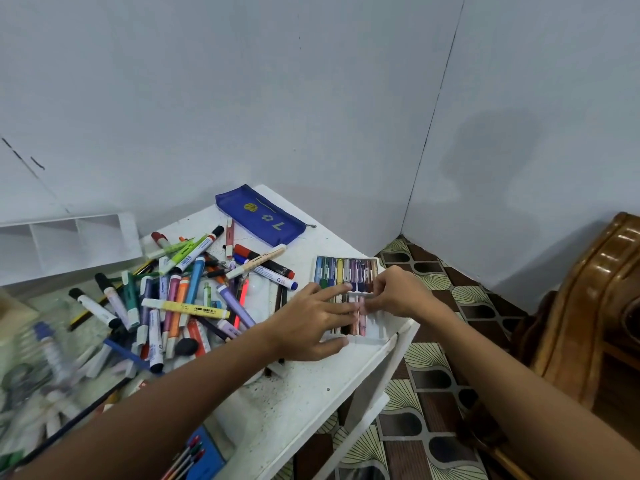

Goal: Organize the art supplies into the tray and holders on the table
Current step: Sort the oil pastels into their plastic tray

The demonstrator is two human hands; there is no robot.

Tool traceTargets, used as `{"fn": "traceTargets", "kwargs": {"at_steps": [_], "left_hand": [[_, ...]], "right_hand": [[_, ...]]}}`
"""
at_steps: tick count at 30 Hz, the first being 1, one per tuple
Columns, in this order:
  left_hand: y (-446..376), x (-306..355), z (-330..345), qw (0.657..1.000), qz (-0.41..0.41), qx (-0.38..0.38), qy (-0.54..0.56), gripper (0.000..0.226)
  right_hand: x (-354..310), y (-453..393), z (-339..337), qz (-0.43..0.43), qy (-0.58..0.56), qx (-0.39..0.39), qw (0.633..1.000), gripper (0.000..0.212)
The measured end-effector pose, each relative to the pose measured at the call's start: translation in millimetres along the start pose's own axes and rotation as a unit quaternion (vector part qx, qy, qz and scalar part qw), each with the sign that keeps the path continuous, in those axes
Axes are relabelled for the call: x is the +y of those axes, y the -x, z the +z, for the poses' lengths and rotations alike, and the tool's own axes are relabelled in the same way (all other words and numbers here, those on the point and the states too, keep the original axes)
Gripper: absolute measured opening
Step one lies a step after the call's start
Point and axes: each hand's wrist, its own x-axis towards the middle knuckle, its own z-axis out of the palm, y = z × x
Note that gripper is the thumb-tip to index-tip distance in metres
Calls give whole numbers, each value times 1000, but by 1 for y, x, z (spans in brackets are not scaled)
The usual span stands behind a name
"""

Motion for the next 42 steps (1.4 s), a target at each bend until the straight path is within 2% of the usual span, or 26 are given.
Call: {"fn": "traceTargets", "kwargs": {"at_steps": [4, 7, 13, 16, 18, 20, 23, 27, 31, 34, 37, 39, 42], "left_hand": [[3, -1, 2, 999, 1, -31, -13, 53], [9, 1, 6, 999, 10, -24, -32, 55], [12, 1, -4, 998, -26, -63, -1, 59], [29, -5, -19, 998, -64, -15, 6, 54], [48, -13, -35, 995, -90, 35, -2, 48], [78, -22, -55, 989, -128, 76, -13, 40], [135, -31, -84, 976, -190, 99, -25, 30], [232, -24, -116, 942, -322, 99, -6, 24], [331, 3, -136, 885, -452, 112, -7, 25], [385, 25, -134, 860, -500, 99, -16, 32], [422, 38, -118, 823, -567, 24, -3, 57], [437, 41, -107, 805, -592, -42, 5, 70], [446, 42, -95, 793, -600, -100, 6, 78]], "right_hand": [[1, -3, 0, 1, 13, -10, 1000, 31], [0, -6, -2, 4, 32, -27, 999, 33], [-21, -11, -9, -58, 162, -30, 985, 30], [-48, -14, -8, -121, 196, 35, 972, 25], [-74, -16, -1, -168, 173, 61, 969, 18], [-105, -16, 15, -231, 127, 37, 964, 15], [-152, -12, 44, -334, 84, -23, 939, 9], [-216, 3, 89, -459, 73, -75, 882, 4], [-270, 24, 139, -542, 80, -103, 830, 21], [-291, 40, 177, -602, 125, -123, 779, 30], [-302, 47, 212, -649, 157, -106, 737, 39], [-308, 46, 227, -652, 195, -87, 728, 46], [-314, 42, 239, -640, 235, -74, 728, 52]]}}
